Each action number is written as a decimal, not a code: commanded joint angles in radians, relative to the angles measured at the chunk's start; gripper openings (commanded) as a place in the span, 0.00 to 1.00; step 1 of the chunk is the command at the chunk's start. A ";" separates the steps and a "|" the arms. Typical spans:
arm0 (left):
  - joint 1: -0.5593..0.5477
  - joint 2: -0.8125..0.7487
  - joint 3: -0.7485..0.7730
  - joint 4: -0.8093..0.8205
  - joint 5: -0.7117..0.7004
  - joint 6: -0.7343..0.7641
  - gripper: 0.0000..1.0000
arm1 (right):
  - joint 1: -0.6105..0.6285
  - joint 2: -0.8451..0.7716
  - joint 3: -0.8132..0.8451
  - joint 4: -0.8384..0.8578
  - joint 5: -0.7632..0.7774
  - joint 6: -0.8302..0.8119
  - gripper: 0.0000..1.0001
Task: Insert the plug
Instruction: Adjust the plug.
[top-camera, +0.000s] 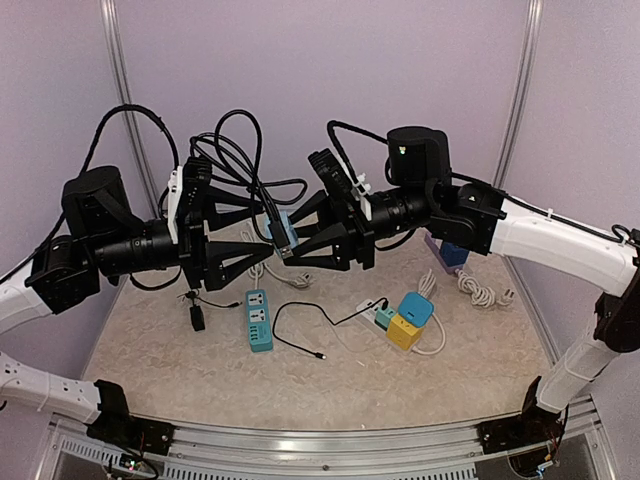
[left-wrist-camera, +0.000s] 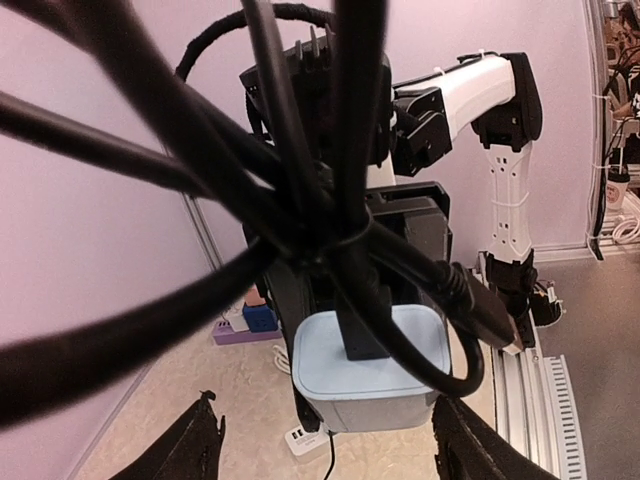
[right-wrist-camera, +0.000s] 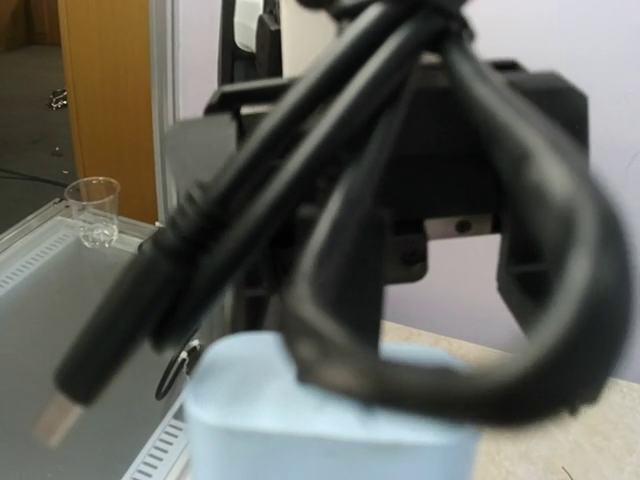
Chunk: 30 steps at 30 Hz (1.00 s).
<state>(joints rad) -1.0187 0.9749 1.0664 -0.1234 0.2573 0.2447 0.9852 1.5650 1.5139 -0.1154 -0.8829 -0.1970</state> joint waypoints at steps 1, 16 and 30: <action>-0.014 0.007 0.017 0.088 0.006 -0.035 0.66 | 0.003 0.006 0.032 -0.008 0.003 0.001 0.00; -0.024 0.088 0.056 0.089 0.032 -0.081 0.42 | 0.005 0.010 0.033 -0.009 0.012 0.008 0.00; -0.033 0.102 0.038 0.165 0.089 -0.110 0.00 | 0.007 0.026 0.046 -0.030 0.011 0.006 0.00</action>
<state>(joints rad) -1.0359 1.0492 1.0897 -0.0334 0.3023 0.1581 0.9813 1.5654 1.5372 -0.1310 -0.8692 -0.1902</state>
